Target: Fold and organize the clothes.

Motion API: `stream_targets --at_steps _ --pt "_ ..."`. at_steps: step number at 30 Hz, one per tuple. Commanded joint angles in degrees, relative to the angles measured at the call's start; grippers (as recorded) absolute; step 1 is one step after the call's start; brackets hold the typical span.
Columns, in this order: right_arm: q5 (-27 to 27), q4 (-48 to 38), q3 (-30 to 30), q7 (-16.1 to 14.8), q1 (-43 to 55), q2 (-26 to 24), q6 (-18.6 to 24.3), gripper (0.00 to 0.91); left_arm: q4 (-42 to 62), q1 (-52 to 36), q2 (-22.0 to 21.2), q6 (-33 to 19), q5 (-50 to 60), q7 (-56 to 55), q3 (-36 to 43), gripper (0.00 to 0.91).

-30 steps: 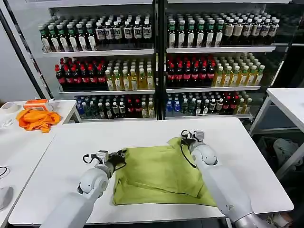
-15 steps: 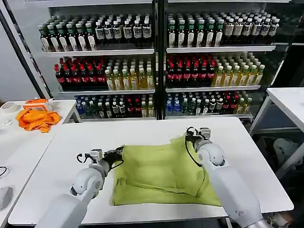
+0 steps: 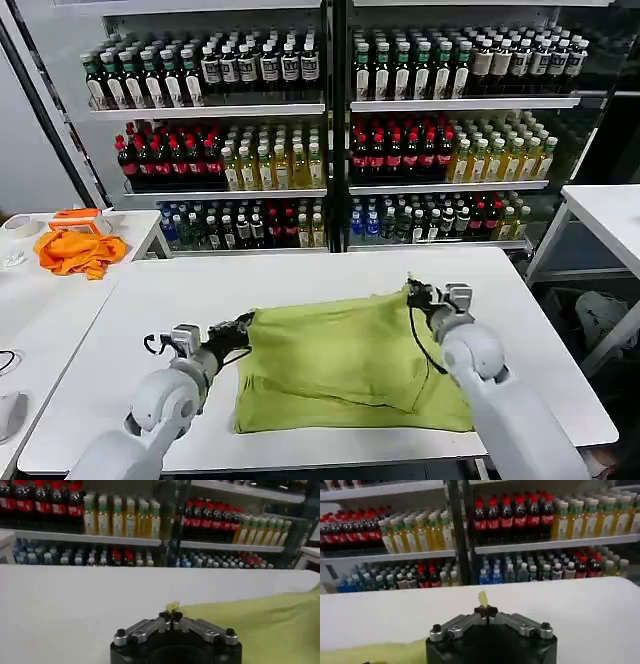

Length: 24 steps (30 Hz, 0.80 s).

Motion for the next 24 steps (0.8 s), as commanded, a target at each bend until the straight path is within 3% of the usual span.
stream_targets --at_steps 1,8,22,24 --pt "-0.3 11.0 6.2 -0.1 -12.7 -1.6 0.1 0.0 -5.4 8.3 1.3 -1.4 3.9 2.7 -1.5 0.02" --pt "-1.0 13.5 9.7 -0.4 -18.8 -0.9 0.2 0.0 -5.5 10.9 1.3 -1.7 5.9 3.6 -1.7 0.02" --pt "-3.8 12.0 9.3 -0.5 -21.6 1.1 0.5 0.0 -3.8 12.7 1.0 -3.1 13.5 4.5 -1.0 0.02" --pt "-4.1 11.3 9.0 -0.4 -21.3 1.4 0.5 0.0 -3.3 12.4 0.6 -3.3 15.2 4.7 -0.8 0.151"
